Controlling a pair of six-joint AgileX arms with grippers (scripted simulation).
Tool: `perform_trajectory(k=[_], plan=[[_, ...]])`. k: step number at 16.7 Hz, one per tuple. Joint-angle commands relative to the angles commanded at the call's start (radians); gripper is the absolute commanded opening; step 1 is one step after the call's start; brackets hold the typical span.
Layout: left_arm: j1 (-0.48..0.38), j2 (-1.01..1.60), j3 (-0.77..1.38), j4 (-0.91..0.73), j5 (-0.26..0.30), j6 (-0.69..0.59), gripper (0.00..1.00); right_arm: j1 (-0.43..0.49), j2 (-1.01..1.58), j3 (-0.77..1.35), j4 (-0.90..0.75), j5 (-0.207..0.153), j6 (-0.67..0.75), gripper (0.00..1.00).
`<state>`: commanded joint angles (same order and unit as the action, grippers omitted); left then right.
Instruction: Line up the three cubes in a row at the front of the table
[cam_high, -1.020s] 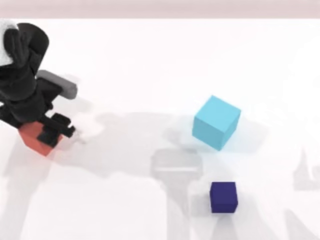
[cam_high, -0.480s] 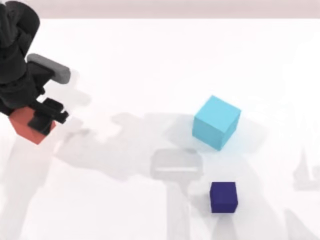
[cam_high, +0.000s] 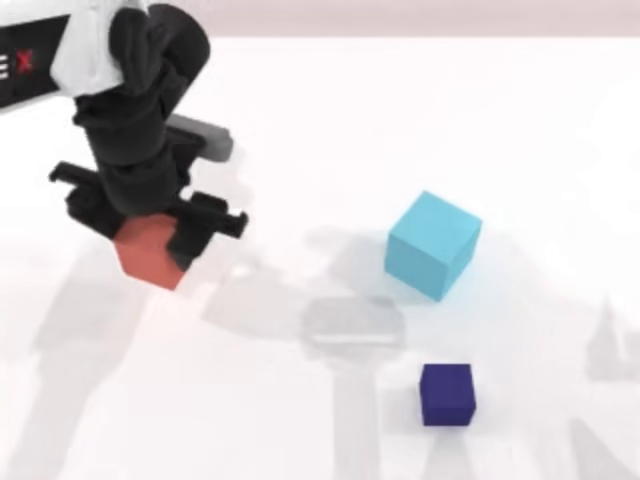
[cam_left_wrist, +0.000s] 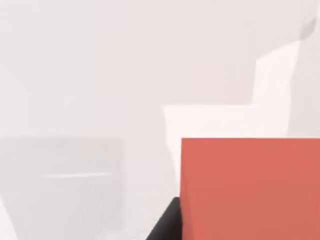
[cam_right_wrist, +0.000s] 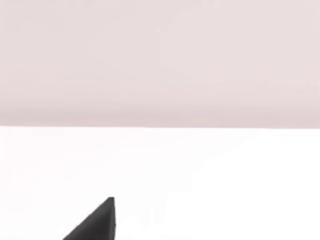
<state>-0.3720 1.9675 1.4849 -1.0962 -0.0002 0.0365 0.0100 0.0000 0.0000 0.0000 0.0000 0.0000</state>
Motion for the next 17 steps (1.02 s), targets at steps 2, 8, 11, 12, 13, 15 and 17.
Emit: perform_trajectory(k=[2, 8, 11, 12, 13, 15, 17], plan=[[-0.097, 0.022, 0.032, -0.023, -0.002, -0.171, 0.00, 0.000, 0.000, 0.000, 0.000, 0.000, 0.000, 1.00], [-0.396, 0.071, 0.123, -0.081, -0.009, -0.712, 0.00, 0.000, 0.000, 0.000, 0.000, 0.000, 0.000, 1.00], [-0.505, 0.069, 0.153, -0.089, -0.016, -0.884, 0.00, 0.000, 0.000, 0.000, 0.000, 0.000, 0.000, 1.00], [-0.530, 0.066, 0.159, -0.089, -0.018, -0.920, 0.00, 0.000, 0.000, 0.000, 0.000, 0.000, 0.000, 1.00], [-0.549, 0.063, 0.163, -0.088, -0.020, -0.945, 0.00, 0.000, 0.000, 0.000, 0.000, 0.000, 0.000, 1.00], [-0.562, 0.060, 0.166, -0.088, -0.021, -0.964, 0.00, 0.000, 0.000, 0.000, 0.000, 0.000, 0.000, 1.00], [-0.562, 0.060, 0.166, -0.088, -0.021, -0.964, 0.00, 0.000, 0.000, 0.000, 0.000, 0.000, 0.000, 1.00]])
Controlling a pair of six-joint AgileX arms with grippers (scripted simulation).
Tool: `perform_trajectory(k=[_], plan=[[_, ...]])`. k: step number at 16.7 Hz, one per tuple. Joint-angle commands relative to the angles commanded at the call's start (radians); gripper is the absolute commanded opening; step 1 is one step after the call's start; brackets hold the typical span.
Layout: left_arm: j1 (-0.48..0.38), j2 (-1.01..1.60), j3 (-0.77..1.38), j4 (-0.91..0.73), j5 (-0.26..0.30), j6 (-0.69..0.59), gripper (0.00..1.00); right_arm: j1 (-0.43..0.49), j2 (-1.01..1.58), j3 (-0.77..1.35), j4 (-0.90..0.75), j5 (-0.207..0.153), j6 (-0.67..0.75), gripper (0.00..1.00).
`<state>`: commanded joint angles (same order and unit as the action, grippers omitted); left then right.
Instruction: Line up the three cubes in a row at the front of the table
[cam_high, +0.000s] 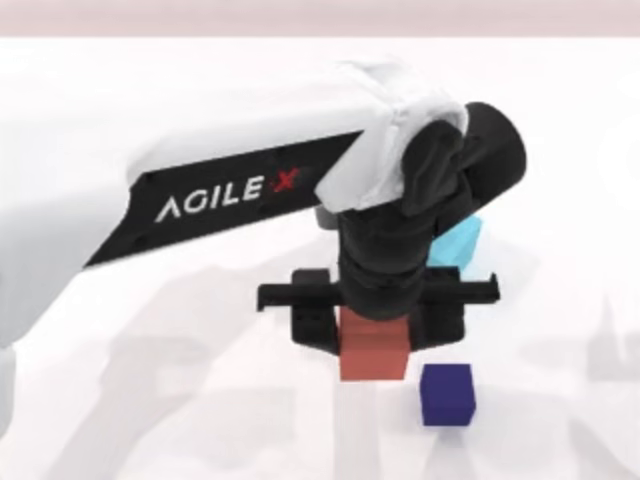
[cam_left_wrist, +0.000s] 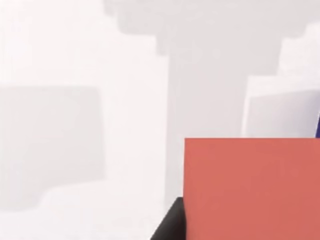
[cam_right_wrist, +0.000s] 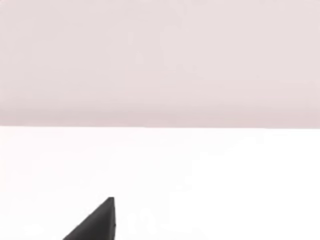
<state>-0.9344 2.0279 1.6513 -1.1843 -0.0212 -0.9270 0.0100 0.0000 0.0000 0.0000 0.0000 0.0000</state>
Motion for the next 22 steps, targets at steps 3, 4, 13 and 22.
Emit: perform_trajectory(k=[3, 4, 13, 22], plan=[[0.004, 0.003, -0.006, 0.004, 0.001, 0.003, 0.00, 0.000, 0.000, 0.000, 0.000, 0.000, 0.000, 1.00], [0.003, 0.006, -0.016, 0.018, 0.000, 0.005, 0.00, 0.000, 0.000, 0.000, 0.000, 0.000, 0.000, 1.00], [0.005, 0.071, -0.180, 0.251, 0.001, 0.006, 0.00, 0.000, 0.000, 0.000, 0.000, 0.000, 0.000, 1.00], [0.005, 0.071, -0.180, 0.251, 0.001, 0.006, 0.45, 0.000, 0.000, 0.000, 0.000, 0.000, 0.000, 1.00]])
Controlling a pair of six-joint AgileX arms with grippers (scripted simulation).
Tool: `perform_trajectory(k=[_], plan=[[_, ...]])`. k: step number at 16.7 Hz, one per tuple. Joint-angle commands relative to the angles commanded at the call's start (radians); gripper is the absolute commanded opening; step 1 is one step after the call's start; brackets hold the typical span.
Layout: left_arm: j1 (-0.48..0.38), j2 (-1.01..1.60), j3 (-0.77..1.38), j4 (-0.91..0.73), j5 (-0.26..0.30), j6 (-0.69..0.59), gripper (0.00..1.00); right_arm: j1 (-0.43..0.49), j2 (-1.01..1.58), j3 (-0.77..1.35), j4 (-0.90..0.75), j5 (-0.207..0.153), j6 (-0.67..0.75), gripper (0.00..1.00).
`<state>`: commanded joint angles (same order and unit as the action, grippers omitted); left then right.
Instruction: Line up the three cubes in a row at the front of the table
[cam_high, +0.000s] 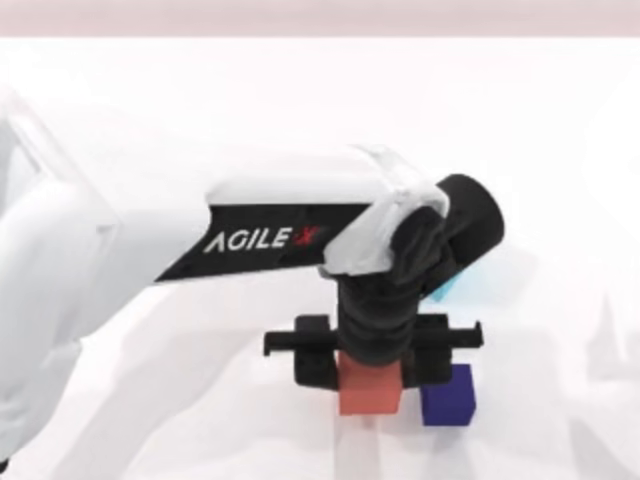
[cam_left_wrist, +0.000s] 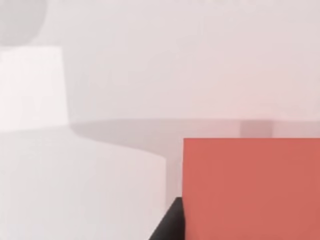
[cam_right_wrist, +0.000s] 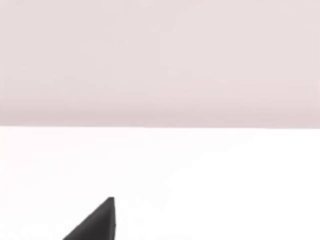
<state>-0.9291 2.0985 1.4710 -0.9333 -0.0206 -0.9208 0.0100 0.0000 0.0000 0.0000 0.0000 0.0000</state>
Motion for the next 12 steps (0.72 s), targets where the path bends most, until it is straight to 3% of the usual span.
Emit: perform_trajectory(k=[7, 12], plan=[[0.000, 0.000, 0.000, 0.000, 0.000, 0.000, 0.98, 0.000, 0.000, 0.000, 0.000, 0.000, 0.000, 1.00], [0.000, 0.000, 0.000, 0.000, 0.000, 0.000, 1.00, 0.000, 0.000, 0.000, 0.000, 0.000, 0.000, 1.00]])
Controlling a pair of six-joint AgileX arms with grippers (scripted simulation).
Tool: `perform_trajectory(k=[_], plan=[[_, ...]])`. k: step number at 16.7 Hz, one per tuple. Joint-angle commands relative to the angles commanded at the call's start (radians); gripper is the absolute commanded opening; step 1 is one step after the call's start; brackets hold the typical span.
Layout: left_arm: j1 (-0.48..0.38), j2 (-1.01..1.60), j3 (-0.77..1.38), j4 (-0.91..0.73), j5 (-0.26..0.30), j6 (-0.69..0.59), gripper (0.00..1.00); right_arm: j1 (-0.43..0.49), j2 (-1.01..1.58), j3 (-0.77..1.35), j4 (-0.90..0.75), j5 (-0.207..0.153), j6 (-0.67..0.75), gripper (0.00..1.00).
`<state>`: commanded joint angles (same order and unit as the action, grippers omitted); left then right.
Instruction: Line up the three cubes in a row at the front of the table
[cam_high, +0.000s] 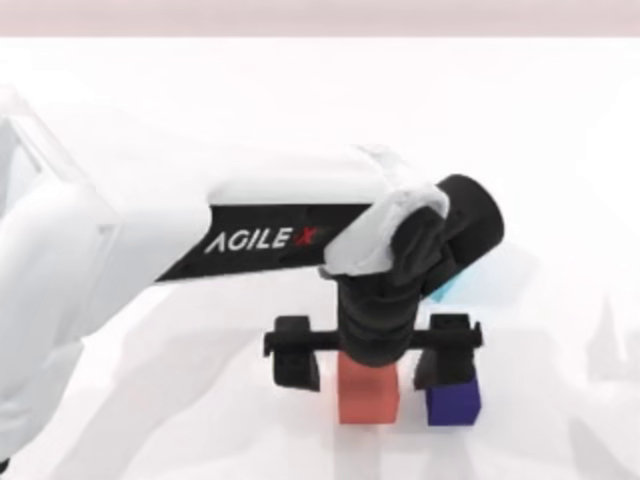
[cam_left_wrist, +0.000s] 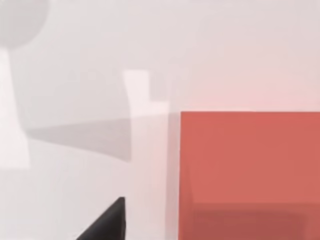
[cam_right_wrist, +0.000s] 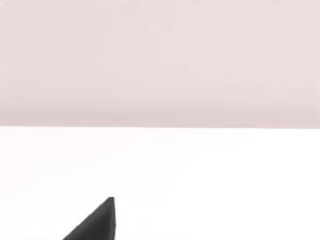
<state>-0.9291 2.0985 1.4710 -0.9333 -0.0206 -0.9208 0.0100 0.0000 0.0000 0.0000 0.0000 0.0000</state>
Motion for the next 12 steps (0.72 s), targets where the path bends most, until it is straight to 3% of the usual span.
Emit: perform_trajectory(k=[6, 12], plan=[[-0.002, -0.004, 0.016, -0.018, -0.001, 0.000, 1.00, 0.000, 0.000, 0.000, 0.000, 0.000, 0.000, 1.00], [0.011, -0.060, 0.153, -0.223, 0.000, -0.007, 1.00, 0.000, 0.000, 0.000, 0.000, 0.000, 0.000, 1.00]])
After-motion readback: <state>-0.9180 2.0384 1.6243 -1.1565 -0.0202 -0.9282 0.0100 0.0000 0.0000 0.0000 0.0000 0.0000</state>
